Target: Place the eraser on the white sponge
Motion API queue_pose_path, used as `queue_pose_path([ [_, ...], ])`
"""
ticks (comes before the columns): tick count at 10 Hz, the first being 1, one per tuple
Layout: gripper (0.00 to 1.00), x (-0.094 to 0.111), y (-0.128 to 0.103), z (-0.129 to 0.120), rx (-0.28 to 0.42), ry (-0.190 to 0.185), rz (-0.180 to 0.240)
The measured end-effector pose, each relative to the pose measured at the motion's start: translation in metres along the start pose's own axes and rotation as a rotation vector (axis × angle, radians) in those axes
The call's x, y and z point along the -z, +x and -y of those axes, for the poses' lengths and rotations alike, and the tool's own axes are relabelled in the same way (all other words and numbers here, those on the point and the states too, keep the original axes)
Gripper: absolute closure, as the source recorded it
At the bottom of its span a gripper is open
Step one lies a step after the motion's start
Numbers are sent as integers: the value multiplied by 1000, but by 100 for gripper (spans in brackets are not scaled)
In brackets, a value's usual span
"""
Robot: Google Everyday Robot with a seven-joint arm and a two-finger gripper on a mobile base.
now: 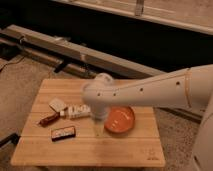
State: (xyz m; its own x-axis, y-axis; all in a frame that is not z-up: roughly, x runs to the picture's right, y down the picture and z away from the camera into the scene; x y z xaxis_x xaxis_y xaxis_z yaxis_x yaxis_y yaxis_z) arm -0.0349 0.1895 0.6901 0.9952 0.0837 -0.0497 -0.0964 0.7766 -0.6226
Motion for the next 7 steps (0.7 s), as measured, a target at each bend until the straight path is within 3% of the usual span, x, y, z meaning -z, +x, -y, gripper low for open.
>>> queue_pose_path([
  [3,20,-18,-28,-47,160,-6,-1],
  [5,20,-33,-50,-56,220,-9,1],
  [7,20,-47,-66,-47,227,-10,3],
])
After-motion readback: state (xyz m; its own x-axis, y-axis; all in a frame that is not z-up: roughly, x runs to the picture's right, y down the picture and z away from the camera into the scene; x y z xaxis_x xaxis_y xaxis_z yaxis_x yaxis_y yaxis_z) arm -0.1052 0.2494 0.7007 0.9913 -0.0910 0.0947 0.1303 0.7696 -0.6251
